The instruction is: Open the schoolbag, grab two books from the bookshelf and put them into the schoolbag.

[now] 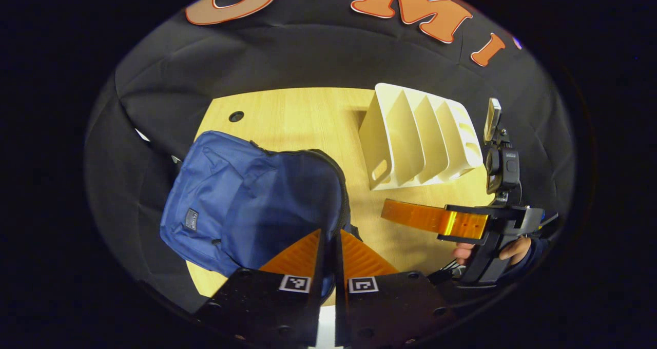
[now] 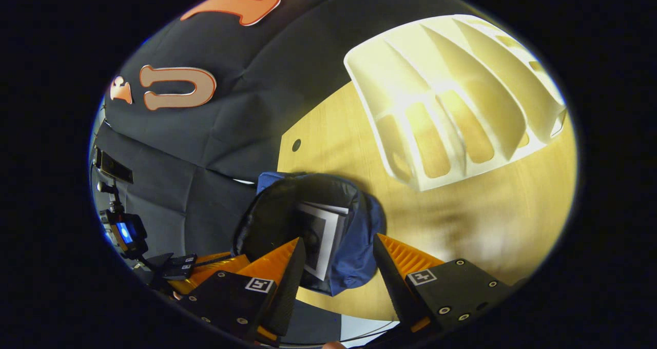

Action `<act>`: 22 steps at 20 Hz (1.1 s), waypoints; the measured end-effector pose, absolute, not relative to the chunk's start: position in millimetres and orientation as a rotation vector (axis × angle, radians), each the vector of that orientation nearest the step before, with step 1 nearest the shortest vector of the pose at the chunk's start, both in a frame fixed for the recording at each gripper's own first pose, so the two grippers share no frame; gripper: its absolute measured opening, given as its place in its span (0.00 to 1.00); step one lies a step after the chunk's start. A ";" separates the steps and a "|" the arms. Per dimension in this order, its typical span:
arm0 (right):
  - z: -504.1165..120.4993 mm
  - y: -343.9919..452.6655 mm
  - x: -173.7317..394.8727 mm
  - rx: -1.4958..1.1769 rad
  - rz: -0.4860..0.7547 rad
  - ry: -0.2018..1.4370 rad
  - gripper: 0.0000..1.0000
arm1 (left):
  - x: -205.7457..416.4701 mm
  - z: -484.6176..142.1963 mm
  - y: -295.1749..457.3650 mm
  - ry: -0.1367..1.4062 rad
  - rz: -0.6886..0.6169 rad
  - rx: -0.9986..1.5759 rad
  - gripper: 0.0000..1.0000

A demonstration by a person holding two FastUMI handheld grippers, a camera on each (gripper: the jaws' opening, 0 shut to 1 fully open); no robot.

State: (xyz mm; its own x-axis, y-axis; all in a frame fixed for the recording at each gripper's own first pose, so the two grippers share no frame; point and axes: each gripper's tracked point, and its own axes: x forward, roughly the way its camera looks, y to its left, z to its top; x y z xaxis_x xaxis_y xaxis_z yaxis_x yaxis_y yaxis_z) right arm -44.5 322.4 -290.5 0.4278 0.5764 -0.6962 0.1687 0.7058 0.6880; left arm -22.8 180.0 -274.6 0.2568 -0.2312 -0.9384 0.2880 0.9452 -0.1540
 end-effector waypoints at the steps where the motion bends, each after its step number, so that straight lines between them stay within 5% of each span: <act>1: -289.2 312.1 -43.2 0.779 0.281 1.118 0.79 | -25.7 -277.5 172.8 1.265 -0.363 0.046 0.17; 9: -275.7 241.3 -31.8 0.732 0.220 1.051 0.79 | -15.4 -274.3 119.9 1.155 -0.318 0.121 0.72; 22: -231.8 148.1 -12.2 0.589 0.145 0.850 0.80 | 37.3 -216.4 66.6 0.658 -0.252 0.054 0.81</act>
State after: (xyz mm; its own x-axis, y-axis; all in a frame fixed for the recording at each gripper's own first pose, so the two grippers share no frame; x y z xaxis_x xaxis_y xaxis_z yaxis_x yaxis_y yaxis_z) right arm -12.2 148.1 -231.8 0.6605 0.3486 -0.6650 0.1083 0.8322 0.5438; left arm 37.3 66.6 -216.4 0.7616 -0.2146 -0.6115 0.2489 0.9681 -0.0297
